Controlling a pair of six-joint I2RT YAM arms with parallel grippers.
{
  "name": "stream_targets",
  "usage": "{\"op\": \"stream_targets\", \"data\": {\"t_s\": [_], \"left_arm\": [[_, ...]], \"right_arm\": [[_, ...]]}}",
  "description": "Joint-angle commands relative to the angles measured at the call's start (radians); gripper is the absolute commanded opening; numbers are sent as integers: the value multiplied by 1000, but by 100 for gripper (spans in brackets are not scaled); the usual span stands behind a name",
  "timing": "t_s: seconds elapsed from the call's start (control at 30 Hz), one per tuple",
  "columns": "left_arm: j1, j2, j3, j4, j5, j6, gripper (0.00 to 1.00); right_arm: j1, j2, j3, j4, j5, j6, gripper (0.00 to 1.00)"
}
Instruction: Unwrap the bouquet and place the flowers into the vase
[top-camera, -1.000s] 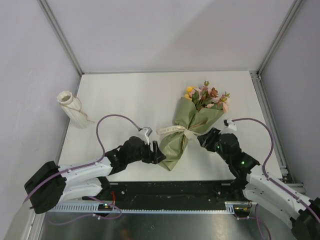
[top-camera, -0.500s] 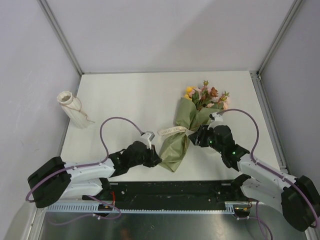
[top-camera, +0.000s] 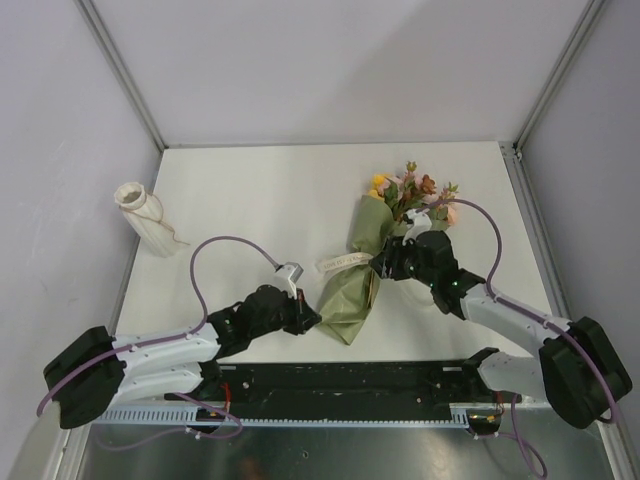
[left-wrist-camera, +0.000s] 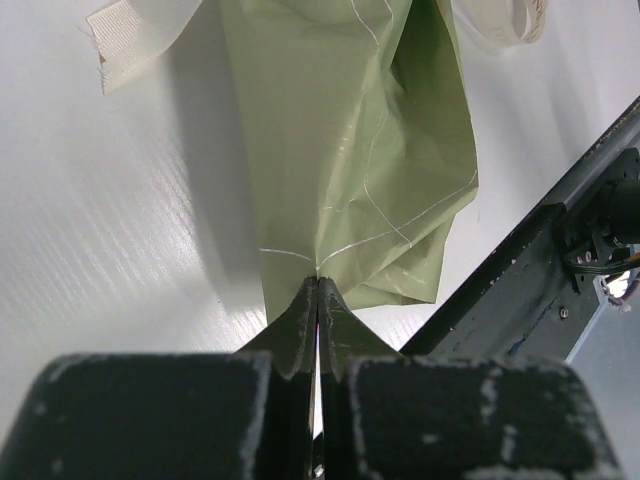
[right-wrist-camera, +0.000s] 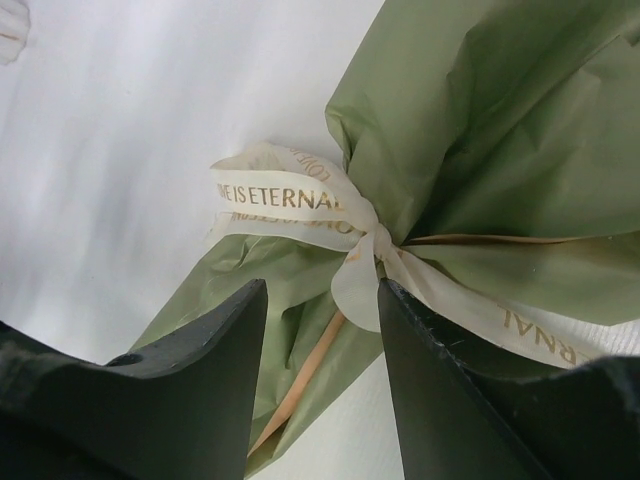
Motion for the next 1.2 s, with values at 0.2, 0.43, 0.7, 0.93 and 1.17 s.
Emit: {"op": "stream_targets", "data": {"t_s": [0.2,0.43,0.7,0.93,1.17], "left_arm": [[-6,-22,-7,30,-17,-17,0],[-6,-27,-6,27,-15,-23,0],[-6,-42,-4,17,-8,-30,0],[-6,-82,-22,5,-18,-51,0],[-6,-106,-40,4,-30,-70,0]], "right_arm": [[2,87,62,-8,4,-46,51],[19,116,62,-24,40,-57,49],[29,139,77,-39,78,-69,50],[46,147,79,-58,108,-83,45],[62,135,99,-102,169,-86,18]]}}
